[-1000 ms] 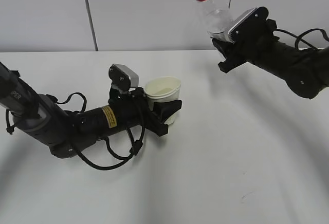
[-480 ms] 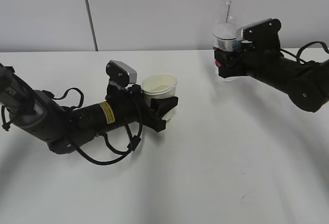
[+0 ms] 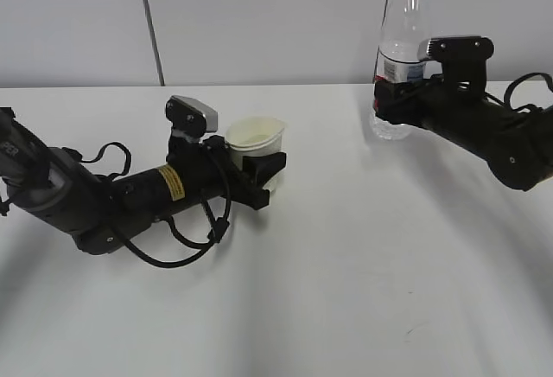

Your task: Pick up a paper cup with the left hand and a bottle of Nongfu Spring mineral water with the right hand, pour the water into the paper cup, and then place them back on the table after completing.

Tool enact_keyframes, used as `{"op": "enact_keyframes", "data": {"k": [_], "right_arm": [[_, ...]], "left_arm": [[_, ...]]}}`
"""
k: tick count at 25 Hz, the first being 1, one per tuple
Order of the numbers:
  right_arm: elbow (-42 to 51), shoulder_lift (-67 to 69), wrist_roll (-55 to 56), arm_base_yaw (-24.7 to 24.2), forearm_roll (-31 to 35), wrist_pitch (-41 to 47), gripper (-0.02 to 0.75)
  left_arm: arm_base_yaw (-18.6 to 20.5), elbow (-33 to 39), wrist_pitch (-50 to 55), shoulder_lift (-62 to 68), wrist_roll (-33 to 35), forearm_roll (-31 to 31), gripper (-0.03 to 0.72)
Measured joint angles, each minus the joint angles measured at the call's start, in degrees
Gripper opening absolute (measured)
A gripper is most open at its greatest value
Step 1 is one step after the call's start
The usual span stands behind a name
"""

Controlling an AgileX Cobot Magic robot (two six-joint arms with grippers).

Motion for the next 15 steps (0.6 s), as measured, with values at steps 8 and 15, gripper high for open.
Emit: {"op": "enact_keyframes", "data": {"k": [8, 15], "right_arm": [[0.0, 0.36, 0.74, -0.2, 0.85, 1.36, 0.423], [0.0, 1.19, 1.55, -0.2, 0.37, 1.48, 0.423]], "left_arm": [[2.75, 0.0, 0.0, 0.0, 0.0, -0.84, 0.359], [5.22, 0.0, 0.05, 0.0, 0.0, -0.96, 0.358]]}}
